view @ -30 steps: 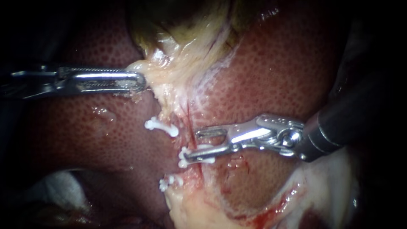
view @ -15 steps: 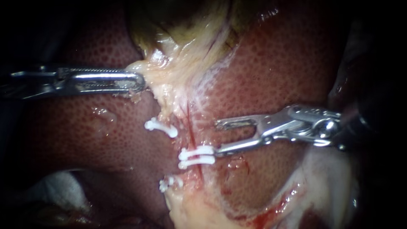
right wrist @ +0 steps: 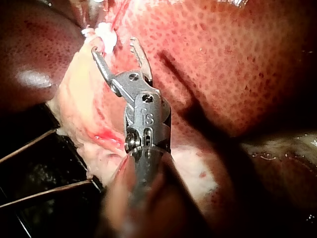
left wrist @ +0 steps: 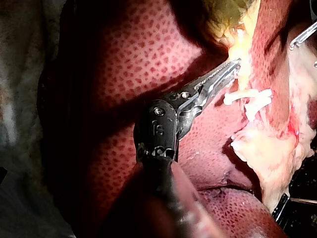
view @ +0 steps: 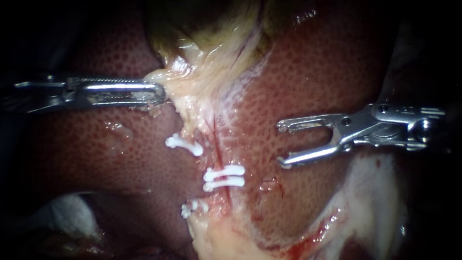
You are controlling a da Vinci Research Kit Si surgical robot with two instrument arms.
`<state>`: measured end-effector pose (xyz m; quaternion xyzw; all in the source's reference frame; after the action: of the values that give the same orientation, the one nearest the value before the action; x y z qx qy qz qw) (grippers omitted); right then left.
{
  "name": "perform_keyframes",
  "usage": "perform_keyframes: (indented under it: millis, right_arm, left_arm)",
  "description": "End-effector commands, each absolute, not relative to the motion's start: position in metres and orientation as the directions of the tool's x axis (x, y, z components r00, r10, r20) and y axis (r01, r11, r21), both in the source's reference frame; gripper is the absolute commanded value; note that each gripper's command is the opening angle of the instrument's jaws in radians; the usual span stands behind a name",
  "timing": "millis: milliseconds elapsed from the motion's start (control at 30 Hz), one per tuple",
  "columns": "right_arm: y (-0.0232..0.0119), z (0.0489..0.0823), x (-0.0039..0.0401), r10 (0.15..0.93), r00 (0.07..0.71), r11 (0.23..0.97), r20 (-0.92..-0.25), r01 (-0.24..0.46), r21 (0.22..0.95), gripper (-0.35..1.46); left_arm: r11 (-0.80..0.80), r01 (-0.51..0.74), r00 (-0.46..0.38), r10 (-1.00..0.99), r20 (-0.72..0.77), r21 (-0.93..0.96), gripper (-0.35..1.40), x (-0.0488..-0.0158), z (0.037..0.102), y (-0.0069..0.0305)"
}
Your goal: Going back second clip right tube
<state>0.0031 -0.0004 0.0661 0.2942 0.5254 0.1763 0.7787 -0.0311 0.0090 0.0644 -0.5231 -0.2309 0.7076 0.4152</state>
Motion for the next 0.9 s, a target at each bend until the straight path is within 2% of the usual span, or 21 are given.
perform_keyframes:
  millis: [33,567,900]
  right_arm:
    - [-0.0004,0.0662,0.003,0.583,0.386,0.765,-0.715,0.035,0.643,0.49]
    - [-0.0007,0.066,0.0032,0.583,0.386,0.765,-0.715,0.034,0.643,0.49]
    - [-0.0009,0.0658,0.0034,0.583,0.386,0.765,-0.715,0.034,0.643,0.49]
  left_arm:
    - [-0.55,-0.35,-0.109,0.828,-0.551,-0.758,-0.35,-0.0313,0.0649,0.0089]
    - [-0.563,-0.343,-0.144,0.823,-0.55,-0.752,-0.35,-0.0373,0.0701,0.0081]
    - [-0.564,-0.34,-0.145,0.822,-0.55,-0.753,-0.35,-0.0375,0.0703,0.0081]
